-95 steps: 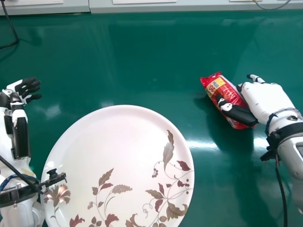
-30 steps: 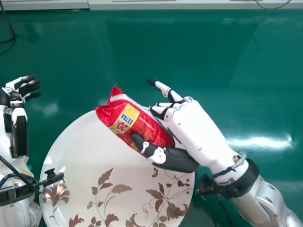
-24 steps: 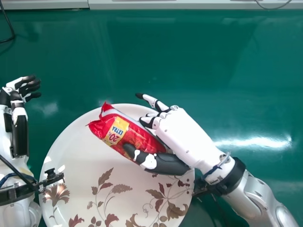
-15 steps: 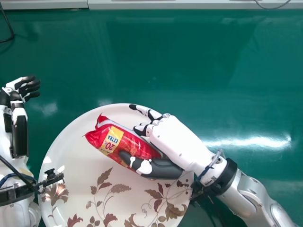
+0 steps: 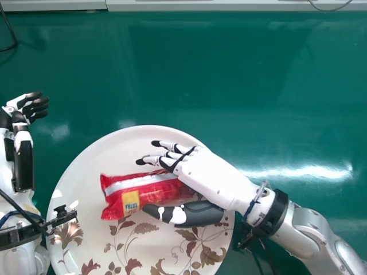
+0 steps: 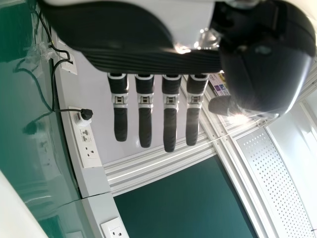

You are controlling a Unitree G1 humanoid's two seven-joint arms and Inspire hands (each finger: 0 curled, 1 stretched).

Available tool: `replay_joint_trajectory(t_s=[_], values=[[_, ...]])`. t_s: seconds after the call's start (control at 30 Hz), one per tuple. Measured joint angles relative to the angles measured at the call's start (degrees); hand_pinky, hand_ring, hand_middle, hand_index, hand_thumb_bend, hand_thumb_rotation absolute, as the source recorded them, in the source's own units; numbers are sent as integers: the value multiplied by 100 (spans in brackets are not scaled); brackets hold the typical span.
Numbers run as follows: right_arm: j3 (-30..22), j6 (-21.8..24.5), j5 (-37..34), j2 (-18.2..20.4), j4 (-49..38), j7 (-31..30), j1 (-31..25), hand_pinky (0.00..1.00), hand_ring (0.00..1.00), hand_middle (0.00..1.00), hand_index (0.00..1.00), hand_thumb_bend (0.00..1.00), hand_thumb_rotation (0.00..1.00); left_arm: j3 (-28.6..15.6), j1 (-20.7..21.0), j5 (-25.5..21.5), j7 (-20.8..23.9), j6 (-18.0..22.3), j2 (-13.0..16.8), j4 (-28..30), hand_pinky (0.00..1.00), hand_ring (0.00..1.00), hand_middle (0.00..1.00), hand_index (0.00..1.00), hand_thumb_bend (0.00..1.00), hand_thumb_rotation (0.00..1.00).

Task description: Pick up biscuit and place it in the plate

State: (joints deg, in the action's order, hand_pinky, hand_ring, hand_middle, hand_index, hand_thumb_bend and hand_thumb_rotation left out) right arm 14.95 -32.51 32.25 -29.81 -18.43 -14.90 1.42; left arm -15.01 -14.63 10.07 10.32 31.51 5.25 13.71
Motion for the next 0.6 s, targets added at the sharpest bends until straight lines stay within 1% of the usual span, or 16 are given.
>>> replay_joint_trajectory(t_s=[0.07, 0.13, 0.27, 0.33, 0.4, 0.43, 0.5, 0.57, 0.6], values=[[-42, 25, 0, 0, -34, -3, 0, 71, 86, 95, 98, 83, 81, 0, 6, 4, 0, 0, -1, -3, 69, 72, 71, 73, 9, 23], [-106, 44, 11, 13, -38, 21, -6, 69, 84, 92, 95, 84, 82, 1, 10, 3, 0, 0, -1, -6, 70, 72, 71, 74, 9, 23], [-337, 113, 45, 63, -99, 181, -61, 68, 82, 89, 94, 81, 81, 1, 13, 3, 0, 0, -2, -13, 70, 72, 71, 74, 9, 23], [-485, 202, 43, 88, -159, 237, -106, 65, 79, 87, 92, 80, 81, 1, 14, 7, 1, 0, -2, -13, 69, 72, 71, 73, 9, 22], [-705, 383, 28, 262, -282, 435, -253, 63, 77, 85, 90, 80, 80, -1, 10, 9, 5, 0, -5, -10, 68, 71, 70, 73, 9, 22], [-816, 478, 26, 368, -348, 553, -333, 63, 76, 84, 89, 79, 80, -1, 6, 11, 5, 0, -6, -9, 68, 71, 70, 73, 9, 20], [-1041, 620, 25, 578, -429, 845, -488, 59, 73, 82, 87, 74, 78, -3, -1, 7, 6, 0, -7, -5, 69, 72, 70, 73, 9, 18], [-1229, 717, 11, 777, -493, 1136, -633, 54, 68, 80, 84, 71, 77, -5, -11, 4, 5, 0, -6, -6, 70, 72, 70, 73, 10, 19], [-1295, 738, 3, 860, -511, 1250, -701, 47, 61, 78, 83, 68, 75, -7, -17, 2, 5, 0, -6, -7, 70, 72, 71, 73, 10, 20]])
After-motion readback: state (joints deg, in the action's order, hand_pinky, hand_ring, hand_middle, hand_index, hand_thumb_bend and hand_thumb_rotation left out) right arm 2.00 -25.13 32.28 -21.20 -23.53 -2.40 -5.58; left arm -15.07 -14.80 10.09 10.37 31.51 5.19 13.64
